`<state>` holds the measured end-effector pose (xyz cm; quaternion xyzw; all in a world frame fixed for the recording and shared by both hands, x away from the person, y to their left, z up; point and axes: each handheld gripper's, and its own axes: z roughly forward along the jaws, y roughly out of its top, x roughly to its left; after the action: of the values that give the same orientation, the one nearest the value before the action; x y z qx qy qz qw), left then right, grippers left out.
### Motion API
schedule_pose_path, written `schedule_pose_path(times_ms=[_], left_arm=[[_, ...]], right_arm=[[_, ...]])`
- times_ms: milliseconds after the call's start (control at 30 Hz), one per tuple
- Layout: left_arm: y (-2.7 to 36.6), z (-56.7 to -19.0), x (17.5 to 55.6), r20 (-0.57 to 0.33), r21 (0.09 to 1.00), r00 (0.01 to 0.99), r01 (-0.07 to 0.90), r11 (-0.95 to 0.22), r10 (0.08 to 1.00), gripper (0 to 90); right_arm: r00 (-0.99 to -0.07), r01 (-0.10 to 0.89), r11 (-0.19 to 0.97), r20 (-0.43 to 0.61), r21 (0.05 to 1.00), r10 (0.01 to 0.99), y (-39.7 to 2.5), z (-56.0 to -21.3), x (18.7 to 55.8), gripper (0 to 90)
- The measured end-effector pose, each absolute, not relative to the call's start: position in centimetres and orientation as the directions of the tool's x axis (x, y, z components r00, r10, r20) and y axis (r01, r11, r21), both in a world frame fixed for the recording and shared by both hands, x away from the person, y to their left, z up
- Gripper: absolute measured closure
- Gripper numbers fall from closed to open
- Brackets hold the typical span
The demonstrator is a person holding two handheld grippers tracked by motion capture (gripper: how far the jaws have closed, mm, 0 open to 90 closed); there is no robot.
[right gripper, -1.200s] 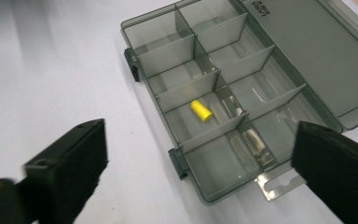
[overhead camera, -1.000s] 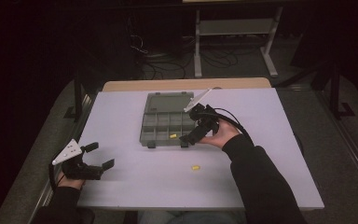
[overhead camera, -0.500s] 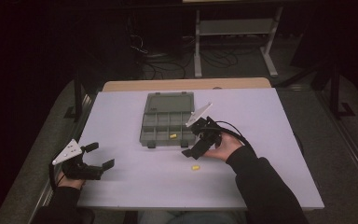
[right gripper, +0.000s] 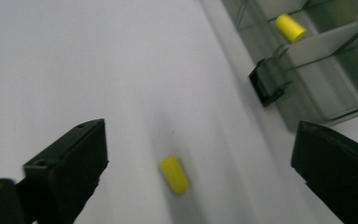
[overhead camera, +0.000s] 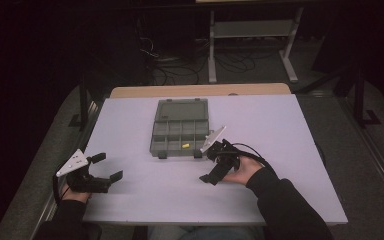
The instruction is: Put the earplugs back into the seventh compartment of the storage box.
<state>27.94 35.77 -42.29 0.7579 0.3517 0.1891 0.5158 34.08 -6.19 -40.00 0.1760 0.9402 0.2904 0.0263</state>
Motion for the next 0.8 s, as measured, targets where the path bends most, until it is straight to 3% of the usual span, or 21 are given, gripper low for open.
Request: schedule_pose_path(times_ms=[300,800], left_arm=[[35.7,-42.3,27.9,-0.077,0.915,0.682,0.338,-0.221,0.727,0.0],[35.7,-42.3,27.9,-0.076,0.915,0.684,0.337,-0.222,0.725,0.0]], right_arm=[[-0.946,0.3,0.794,0.056,0.529,0.32,-6.9,-41.3,33.1,14.5],[-0.956,0.271,0.823,0.042,0.499,0.29,-7.2,-42.8,32.6,43.6]])
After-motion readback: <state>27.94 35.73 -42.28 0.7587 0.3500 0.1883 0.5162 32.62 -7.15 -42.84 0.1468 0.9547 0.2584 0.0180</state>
